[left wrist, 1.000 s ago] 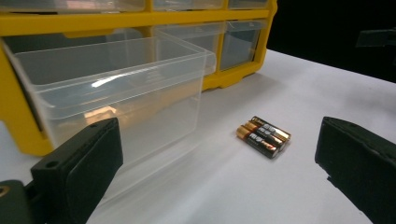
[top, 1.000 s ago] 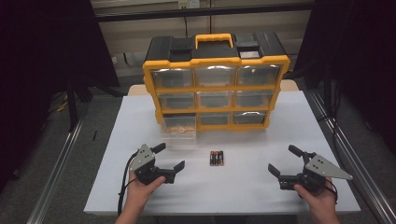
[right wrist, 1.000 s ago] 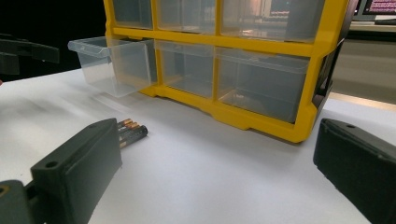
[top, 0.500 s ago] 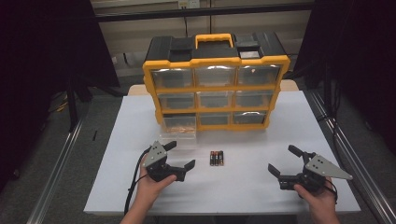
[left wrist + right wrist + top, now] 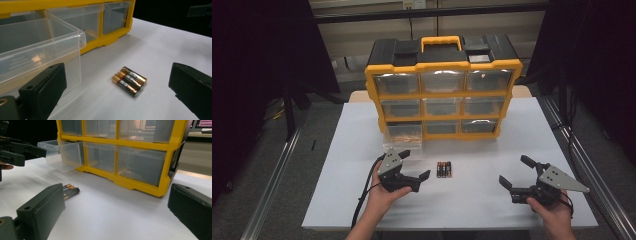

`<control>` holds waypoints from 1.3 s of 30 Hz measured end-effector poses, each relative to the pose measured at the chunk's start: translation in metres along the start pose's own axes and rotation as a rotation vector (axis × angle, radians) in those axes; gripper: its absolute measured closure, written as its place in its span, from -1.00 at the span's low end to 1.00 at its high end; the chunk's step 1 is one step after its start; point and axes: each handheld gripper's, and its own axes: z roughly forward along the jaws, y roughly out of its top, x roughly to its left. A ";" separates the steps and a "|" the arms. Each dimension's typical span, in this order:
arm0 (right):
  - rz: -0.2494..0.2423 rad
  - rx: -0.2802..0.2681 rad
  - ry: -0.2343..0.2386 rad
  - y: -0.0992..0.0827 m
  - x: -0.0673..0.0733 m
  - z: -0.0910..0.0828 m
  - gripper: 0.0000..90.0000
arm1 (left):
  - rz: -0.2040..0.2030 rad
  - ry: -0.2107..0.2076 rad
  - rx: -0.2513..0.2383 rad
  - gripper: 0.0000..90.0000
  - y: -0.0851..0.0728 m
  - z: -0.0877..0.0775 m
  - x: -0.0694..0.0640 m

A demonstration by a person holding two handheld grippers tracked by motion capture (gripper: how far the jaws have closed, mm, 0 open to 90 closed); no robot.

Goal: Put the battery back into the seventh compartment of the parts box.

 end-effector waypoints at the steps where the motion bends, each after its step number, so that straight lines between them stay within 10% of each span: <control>1: 0.003 0.001 0.000 0.000 0.000 0.000 -0.98 | -0.007 -0.001 0.001 -0.96 0.001 0.002 -0.002; 21: -0.004 -0.006 -0.004 0.000 0.000 0.000 -0.98 | 0.040 -0.014 0.106 -0.88 0.008 0.024 -0.013; 39: 0.003 -0.005 -0.002 0.001 0.000 -0.001 -0.98 | 0.043 -0.005 0.286 -0.41 0.012 0.043 -0.027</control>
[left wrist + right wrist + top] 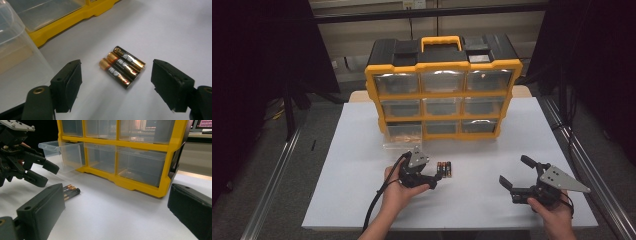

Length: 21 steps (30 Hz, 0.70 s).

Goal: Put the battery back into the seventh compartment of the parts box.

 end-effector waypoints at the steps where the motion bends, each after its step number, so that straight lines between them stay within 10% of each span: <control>1: 0.000 0.000 0.000 0.000 0.000 0.000 -0.98 | 0.000 0.014 0.020 -0.41 0.001 0.000 -0.001; 21: -0.004 -0.007 0.003 0.000 -0.001 0.000 -0.98 | -0.079 0.035 0.130 0.08 0.007 0.021 0.001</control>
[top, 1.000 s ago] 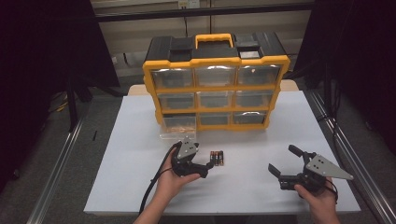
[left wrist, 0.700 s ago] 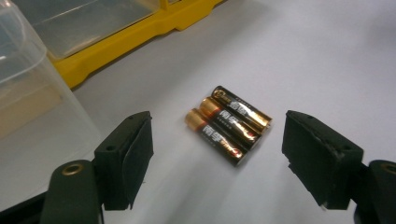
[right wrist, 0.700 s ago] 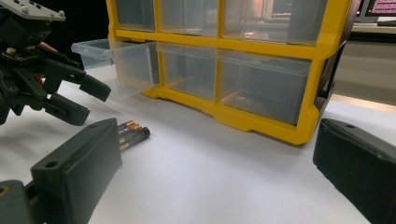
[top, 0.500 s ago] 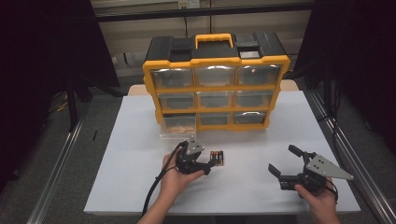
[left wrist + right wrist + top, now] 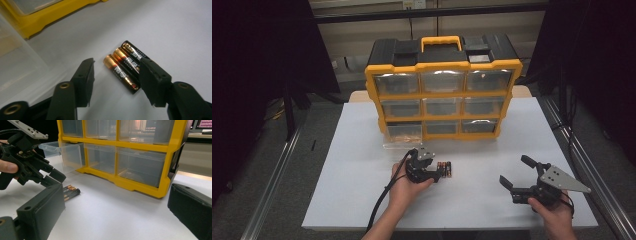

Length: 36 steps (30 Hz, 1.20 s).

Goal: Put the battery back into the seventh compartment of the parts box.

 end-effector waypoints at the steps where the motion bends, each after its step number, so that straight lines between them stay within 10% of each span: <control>1: 0.000 -0.001 -0.001 0.000 0.000 0.000 -0.98 | -0.013 0.000 0.002 0.10 0.000 0.001 -0.001; 16: -0.001 0.001 0.003 0.000 0.000 0.000 -0.98 | -0.063 0.069 0.071 0.72 -0.001 0.004 0.003; 26: -0.001 -0.003 0.005 0.000 -0.001 0.000 -0.98 | -0.140 -0.028 0.055 0.72 0.006 -0.016 0.010; 36: 0.001 -0.002 0.001 0.000 0.000 0.000 -0.98 | -0.132 -0.109 0.026 0.72 0.032 -0.045 0.018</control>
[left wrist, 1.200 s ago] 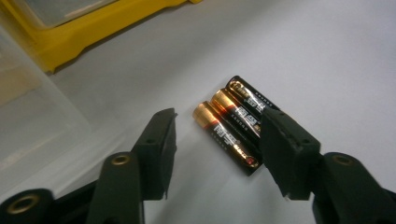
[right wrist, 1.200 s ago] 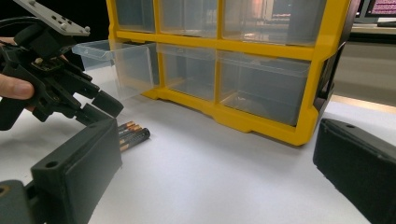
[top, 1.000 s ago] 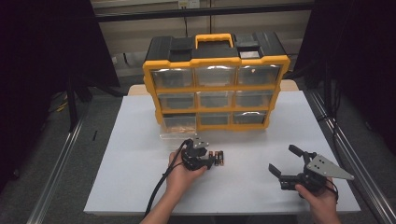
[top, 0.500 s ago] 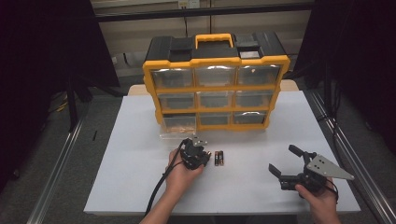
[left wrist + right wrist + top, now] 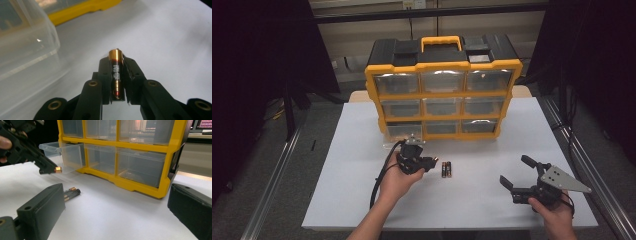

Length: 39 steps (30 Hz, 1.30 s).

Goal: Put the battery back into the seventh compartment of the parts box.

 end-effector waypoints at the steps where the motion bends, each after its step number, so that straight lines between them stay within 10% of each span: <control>1: 0.001 -0.001 -0.001 0.000 0.000 0.000 -0.98 | -0.009 -0.001 -0.002 0.72 0.003 -0.003 -0.001; 22: 0.010 0.000 -0.004 0.000 0.000 0.000 -0.98 | -0.024 0.013 -0.015 0.72 0.053 -0.046 0.020; 39: 0.004 -0.005 -0.005 0.000 -0.001 0.000 -0.98 | -0.079 0.104 -0.009 0.72 0.059 -0.038 0.052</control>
